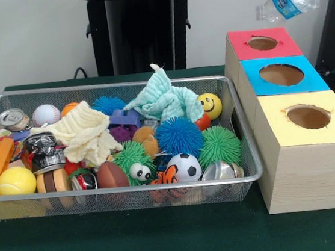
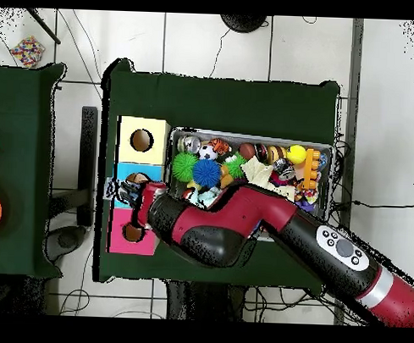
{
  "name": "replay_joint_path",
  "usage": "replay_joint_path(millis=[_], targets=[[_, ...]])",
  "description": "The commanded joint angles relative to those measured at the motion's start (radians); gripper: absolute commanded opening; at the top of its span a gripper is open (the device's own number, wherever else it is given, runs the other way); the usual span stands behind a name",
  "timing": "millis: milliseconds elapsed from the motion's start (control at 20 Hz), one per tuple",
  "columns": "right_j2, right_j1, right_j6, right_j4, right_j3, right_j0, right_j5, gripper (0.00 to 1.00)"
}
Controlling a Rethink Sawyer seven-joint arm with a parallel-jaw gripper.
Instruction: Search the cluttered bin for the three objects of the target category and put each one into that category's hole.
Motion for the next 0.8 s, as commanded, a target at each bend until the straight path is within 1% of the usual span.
replay_joint_path(millis=[50, 200, 350, 550, 800], targets=[[0.024, 0.075, -0.043, -0.089, -0.063, -0.044, -0.103, 0.0], [0.002, 0.043, -0.033, -0.111, -0.069, -0.034, -0.106, 0.0], [-0.003, 0.018, -0.023, -0.13, -0.068, -0.031, -0.122, 0.0], [0.005, 0.029, -0.013, -0.143, -0.065, -0.033, -0.145, 0.0], [-0.01, 0.054, 0.009, -0.197, -0.07, -0.028, -0.201, 0.0]])
